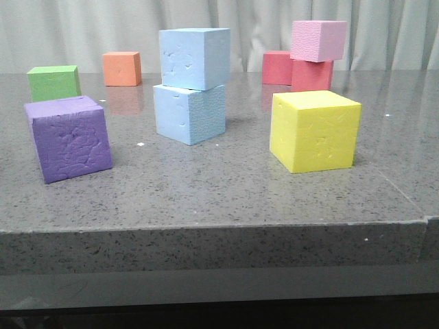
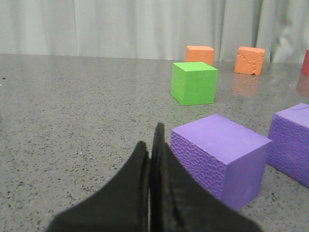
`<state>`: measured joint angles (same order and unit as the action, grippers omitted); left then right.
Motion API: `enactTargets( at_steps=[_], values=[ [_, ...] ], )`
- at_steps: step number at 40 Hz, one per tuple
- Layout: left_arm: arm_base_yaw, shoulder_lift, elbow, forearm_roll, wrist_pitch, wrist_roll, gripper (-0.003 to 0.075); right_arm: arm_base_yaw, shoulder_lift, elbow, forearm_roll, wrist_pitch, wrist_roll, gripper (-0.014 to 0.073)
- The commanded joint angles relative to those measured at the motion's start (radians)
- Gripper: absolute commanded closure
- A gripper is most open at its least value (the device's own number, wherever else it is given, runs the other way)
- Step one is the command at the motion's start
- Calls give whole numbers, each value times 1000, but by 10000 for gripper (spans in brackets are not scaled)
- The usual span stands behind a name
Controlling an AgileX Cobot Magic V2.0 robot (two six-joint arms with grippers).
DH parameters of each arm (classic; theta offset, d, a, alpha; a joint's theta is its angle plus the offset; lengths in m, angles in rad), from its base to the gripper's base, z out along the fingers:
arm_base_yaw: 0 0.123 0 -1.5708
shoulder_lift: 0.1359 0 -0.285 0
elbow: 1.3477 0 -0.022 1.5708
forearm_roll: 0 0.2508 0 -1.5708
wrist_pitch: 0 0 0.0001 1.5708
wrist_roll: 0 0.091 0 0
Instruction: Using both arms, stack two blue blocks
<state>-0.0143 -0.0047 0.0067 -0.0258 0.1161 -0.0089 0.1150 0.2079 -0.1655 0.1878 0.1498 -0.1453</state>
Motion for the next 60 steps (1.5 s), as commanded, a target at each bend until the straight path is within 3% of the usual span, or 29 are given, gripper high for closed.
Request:
enactTargets(
  at_steps=[1,14,60],
  values=[
    [0,-17,3,-9,-86,-2,741,-49,-52,47,-19,-111,81,662],
    [0,-17,3,-9,-86,-2,741,-110,-238,187,-89,-54,104,662],
    [0,-17,3,-9,-86,-2,741,-115,-236,187,-89,-29,104,662]
  ],
)
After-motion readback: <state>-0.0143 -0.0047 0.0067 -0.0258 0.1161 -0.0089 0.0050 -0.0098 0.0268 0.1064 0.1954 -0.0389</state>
